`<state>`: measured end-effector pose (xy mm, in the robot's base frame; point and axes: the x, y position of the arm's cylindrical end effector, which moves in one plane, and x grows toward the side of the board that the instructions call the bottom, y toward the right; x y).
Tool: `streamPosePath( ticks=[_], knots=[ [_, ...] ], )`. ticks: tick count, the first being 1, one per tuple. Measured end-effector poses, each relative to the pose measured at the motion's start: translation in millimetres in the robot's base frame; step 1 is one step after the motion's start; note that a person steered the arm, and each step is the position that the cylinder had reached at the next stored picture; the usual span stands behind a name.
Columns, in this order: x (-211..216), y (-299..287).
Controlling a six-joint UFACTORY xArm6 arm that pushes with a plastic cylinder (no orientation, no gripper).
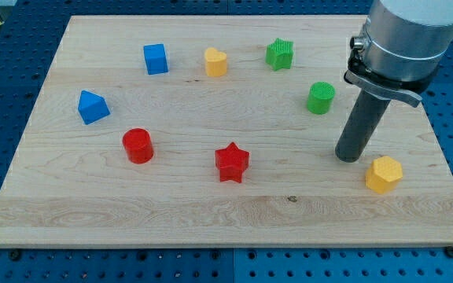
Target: Move the yellow hexagon towards the bottom right
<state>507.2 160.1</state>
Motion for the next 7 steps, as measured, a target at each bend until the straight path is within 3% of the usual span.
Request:
streamPosePath(
  ticks=[3, 7],
  knots=[
    [35.0, 0.1],
    [35.4, 24.9]
  ],
)
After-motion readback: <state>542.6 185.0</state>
